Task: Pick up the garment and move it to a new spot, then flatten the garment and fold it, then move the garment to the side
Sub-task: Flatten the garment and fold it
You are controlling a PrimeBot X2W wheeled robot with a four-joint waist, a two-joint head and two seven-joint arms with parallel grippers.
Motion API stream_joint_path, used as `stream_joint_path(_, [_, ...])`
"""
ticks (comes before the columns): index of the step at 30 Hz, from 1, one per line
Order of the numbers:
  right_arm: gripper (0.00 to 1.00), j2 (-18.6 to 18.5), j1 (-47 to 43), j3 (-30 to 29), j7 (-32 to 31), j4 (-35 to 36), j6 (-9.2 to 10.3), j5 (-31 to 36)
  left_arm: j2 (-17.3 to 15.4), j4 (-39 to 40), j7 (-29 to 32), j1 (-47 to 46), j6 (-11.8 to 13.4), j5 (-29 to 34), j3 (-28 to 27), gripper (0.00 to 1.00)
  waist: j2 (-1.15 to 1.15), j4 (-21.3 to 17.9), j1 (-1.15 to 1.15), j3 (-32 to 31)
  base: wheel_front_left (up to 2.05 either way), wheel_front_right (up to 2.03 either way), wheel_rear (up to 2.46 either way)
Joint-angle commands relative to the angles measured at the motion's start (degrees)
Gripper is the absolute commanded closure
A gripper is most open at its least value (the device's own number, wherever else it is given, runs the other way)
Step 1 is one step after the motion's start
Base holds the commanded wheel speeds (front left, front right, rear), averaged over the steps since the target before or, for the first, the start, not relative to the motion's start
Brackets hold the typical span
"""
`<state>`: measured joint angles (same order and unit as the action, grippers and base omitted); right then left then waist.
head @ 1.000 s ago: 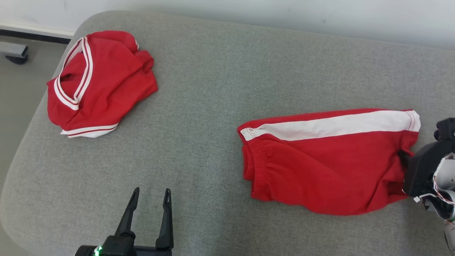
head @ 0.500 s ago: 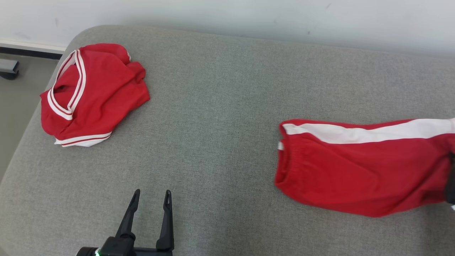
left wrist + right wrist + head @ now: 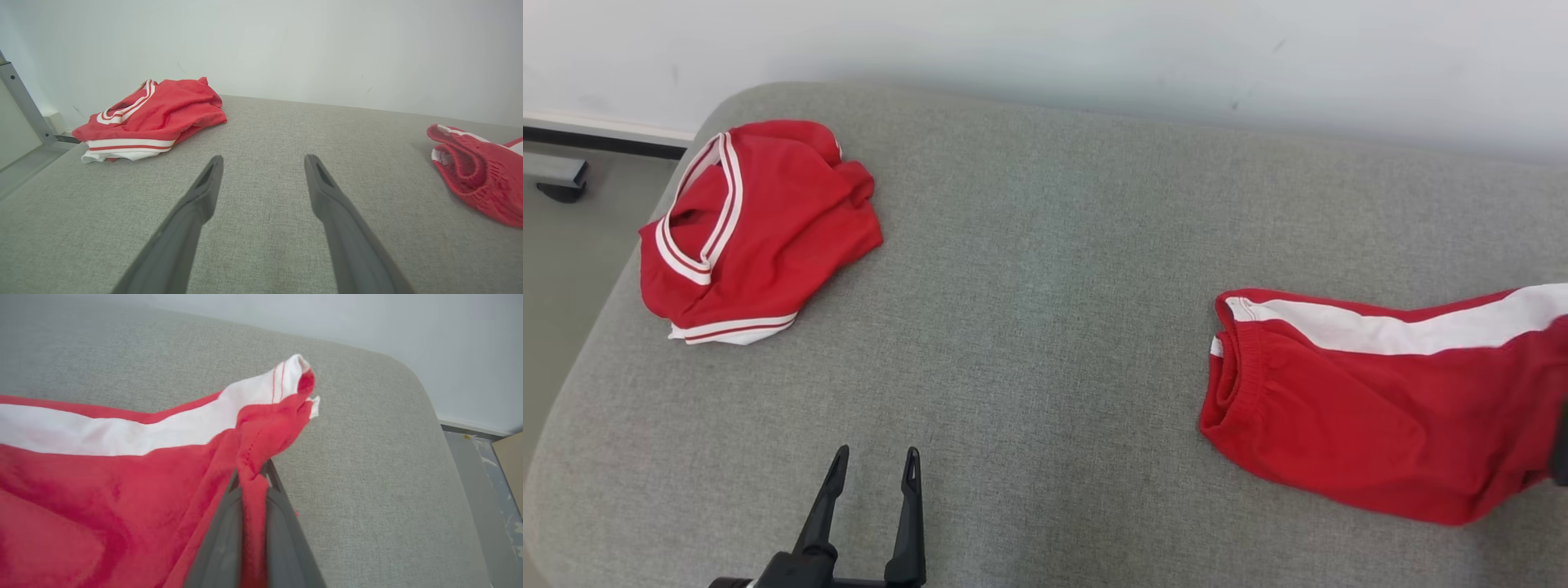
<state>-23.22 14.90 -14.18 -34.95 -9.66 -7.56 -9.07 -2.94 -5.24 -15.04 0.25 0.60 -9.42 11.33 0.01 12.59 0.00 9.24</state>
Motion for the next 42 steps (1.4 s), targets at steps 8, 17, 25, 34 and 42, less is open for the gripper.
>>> stream_joint_path(8, [1.00, 2.44, 2.07, 7.17, -2.30, 2.25, 0.15, -1.00, 0.09, -0.26, -0.21, 1.20, 0.00, -0.61, 0.58, 0.00, -0.01, 0.37, 0.00, -1.35, 0.00, 0.00, 0.00])
stream_joint_path(17, [1.00, 5.15, 8.30, 17.30, -0.81, -3.63, 0.15, -3.89, 0.09, -0.30, -0.21, 1.36, 0.30, -1.65, 1.30, 0.00, -0.01, 3.21, 0.00, -1.37, 0.00, 0.00, 0.00])
stream_joint_path(25, [1.00, 5.72, 9.13, 23.08, 0.35, -7.04, 0.15, -6.11, 0.09, -0.44, -0.21, 1.71, 0.55, -2.31, 1.69, 0.00, -0.01, 4.89, 0.00, -1.63, 0.00, 0.00, 0.00])
stream_joint_path(34, [1.00, 5.61, 9.27, 27.58, 0.97, -8.13, 0.14, -8.72, 0.08, -0.38, -0.20, 1.69, 1.25, -2.54, 1.47, 0.00, -0.01, 4.13, 0.00, -1.82, 0.00, 0.00, 0.00])
stream_joint_path(42, [0.00, 6.74, 9.18, 30.35, 2.28, -4.49, 0.14, -16.72, 0.08, -0.64, -0.21, 1.46, 1.09, -2.63, 1.15, 0.00, -0.01, 1.88, 0.00, -2.70, 0.00, 0.00, 0.00])
